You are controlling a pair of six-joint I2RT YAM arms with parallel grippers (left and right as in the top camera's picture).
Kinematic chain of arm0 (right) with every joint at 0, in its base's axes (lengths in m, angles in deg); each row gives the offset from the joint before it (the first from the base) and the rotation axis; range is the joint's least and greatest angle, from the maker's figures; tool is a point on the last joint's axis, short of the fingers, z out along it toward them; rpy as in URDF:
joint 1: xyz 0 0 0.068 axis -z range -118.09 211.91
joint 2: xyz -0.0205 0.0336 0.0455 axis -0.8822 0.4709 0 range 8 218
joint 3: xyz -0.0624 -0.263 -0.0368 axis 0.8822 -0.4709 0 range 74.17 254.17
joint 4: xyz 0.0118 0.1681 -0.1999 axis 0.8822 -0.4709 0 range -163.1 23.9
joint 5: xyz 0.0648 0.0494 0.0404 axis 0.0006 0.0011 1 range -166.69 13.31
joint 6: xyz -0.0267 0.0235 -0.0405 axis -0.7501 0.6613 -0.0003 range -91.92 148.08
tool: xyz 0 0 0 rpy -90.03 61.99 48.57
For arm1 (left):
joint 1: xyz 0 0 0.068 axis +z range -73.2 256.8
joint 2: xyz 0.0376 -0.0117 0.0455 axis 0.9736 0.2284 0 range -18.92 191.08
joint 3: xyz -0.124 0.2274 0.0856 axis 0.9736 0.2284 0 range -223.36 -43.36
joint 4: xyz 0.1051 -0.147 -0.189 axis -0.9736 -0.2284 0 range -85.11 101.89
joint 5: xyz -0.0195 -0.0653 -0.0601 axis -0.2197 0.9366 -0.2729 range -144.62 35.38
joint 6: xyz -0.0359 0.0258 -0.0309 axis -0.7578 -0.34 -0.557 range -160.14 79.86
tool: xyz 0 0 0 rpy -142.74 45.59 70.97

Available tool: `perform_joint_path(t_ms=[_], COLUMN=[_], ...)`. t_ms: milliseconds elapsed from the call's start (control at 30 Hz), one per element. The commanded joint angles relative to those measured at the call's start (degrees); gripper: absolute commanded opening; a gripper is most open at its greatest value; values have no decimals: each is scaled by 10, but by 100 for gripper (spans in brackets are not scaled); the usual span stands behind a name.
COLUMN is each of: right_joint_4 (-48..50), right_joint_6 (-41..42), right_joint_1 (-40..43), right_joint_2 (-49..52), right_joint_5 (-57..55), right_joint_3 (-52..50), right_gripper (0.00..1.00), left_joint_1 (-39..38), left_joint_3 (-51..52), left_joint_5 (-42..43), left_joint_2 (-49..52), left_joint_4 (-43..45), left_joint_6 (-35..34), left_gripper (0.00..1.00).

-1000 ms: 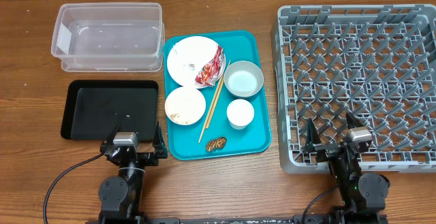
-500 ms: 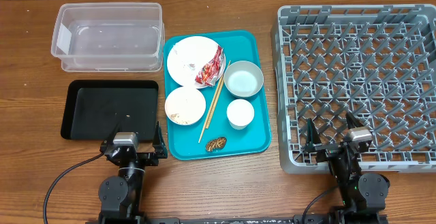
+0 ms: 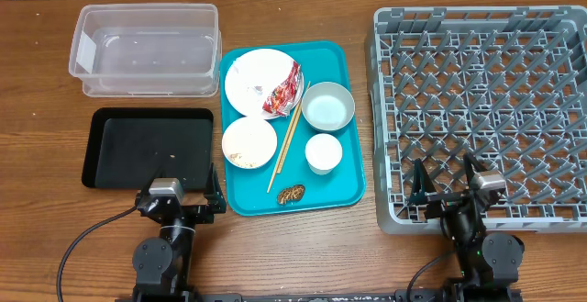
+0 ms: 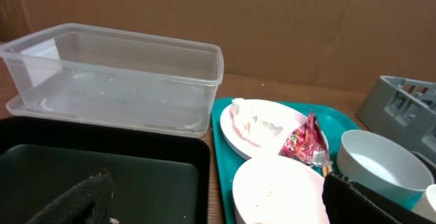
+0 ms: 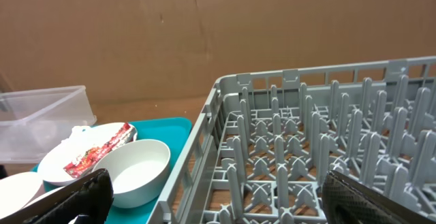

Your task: Sort waste into correct bins and load items into the dishwasher

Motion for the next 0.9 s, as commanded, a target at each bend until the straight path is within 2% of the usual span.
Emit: perform_joint_path(t_ms=[0,233,333,400,433,567,667,733,867], right_joint_4=[-26,-91,-116,-138,-157,-225,-316,-357,-428], right_joint_6=[23,22,22,22,22,22,22,20,20], right_joint_1=[2,2,2,2,2,2,2,2,2], right_joint_2=[-5,20,53,107,146,231,326,376,459], right_joint_5=[-18,-73,-76,-83,-83,-83,-82,-76,-76], right_joint_3=[28,112,156,206,237,313,401,447,522], right_gripper=[100,100,100,100,100,100,100,100,100], left_joint_1=[3,3,3,3,3,3,3,3,3], left_joint_3=[-17,-107,-158,-236,-296,-434,-574,-635,-699], left_joint_5=[16,16,16,24,33,35,35,33,33], left_joint_2=[-4,70,144,243,306,432,539,586,655], left_joint_4=[-12,-76,-83,-103,-136,-238,-378,-453,-541], left_joint_6=[-36,-34,-27,-27,-27,-25,-5,6,23], left_gripper=[100,100,100,100,100,100,100,100,100])
